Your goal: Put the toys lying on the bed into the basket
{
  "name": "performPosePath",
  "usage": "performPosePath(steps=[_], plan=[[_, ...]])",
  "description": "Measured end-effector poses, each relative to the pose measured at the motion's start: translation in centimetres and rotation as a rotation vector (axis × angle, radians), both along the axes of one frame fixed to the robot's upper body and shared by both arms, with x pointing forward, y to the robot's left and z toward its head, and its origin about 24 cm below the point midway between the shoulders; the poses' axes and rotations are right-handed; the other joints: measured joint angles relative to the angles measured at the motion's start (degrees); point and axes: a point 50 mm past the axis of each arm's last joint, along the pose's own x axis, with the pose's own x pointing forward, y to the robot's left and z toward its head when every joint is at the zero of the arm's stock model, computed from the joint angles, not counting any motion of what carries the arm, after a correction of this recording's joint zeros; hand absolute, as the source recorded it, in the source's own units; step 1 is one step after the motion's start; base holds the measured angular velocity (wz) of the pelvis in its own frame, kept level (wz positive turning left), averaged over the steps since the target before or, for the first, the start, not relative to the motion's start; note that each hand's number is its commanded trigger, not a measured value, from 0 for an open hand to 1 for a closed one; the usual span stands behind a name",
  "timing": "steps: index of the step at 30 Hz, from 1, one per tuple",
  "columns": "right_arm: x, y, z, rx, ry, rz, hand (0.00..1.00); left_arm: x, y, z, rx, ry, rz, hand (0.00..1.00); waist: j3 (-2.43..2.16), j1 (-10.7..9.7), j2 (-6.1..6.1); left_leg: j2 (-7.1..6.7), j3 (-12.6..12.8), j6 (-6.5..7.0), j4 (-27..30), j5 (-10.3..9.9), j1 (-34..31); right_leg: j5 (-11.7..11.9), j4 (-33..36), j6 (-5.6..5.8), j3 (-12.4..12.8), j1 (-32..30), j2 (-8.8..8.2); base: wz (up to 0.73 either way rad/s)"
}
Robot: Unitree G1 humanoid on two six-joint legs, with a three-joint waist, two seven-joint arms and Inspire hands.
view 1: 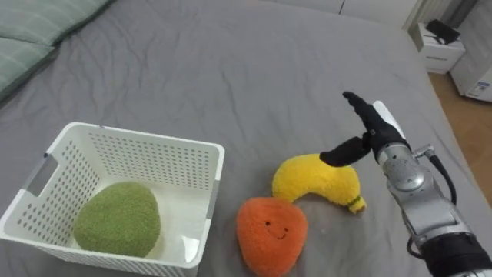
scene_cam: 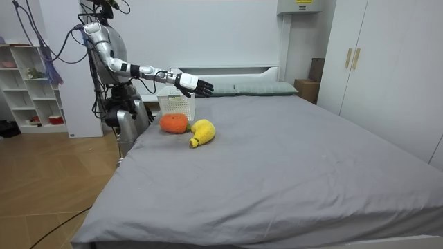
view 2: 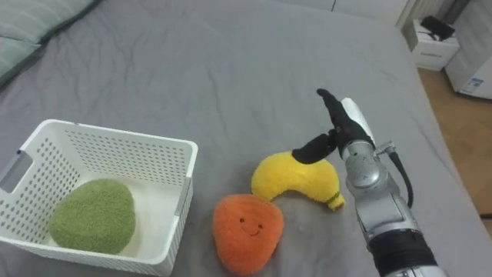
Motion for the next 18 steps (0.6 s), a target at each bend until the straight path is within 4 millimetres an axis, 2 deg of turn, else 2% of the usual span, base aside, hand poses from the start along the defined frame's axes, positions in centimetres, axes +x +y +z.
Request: performPosePath(steps=[3, 9, 12, 18], plan=[[-0.4, -0.9, -0.9, -0.010, 0.046, -0.032, 0.00, -0.3, 0.2, 0.0, 0.002, 0.008, 0.008, 0.00, -0.14, -0.7, -0.30, 0.05, 0.0, -0.01, 0.0, 0.0, 0.4, 0.0, 0.1, -0.04, 0.0, 0.1, 0.00, -0.01], [-1.3, -1.8, -2.4, -0.037, 0.108, -0.067, 0.00, -0.4, 0.6, 0.2, 0.006, -0.003, 0.028, 0.00, 0.17, -1.4, -1.16, 0.06, 0.7, -0.05, -0.2, 0.0, -0.2, 0.0, 0.2, -0.11, 0.8, -1.0, 0.31, -0.08], [-1.9, -2.3, -3.4, -0.062, 0.148, -0.090, 0.00, -0.3, 0.7, 0.2, 0.009, -0.009, 0.041, 0.00, 0.10, -1.1, -1.46, 0.10, 1.0, -0.06, -0.2, 0.0, -0.7, 0.0, 0.5, -0.11, 1.1, -1.9, 0.41, -0.05], [-1.9, -2.7, -3.8, -0.112, 0.153, -0.091, 0.00, 1.7, 0.7, 0.3, 0.016, -0.031, 0.012, 0.00, 0.26, 0.1, -1.76, 0.34, 1.8, -0.02, 1.4, 0.1, -6.3, 0.1, 2.9, -0.36, 1.8, -8.3, 0.26, -0.08]])
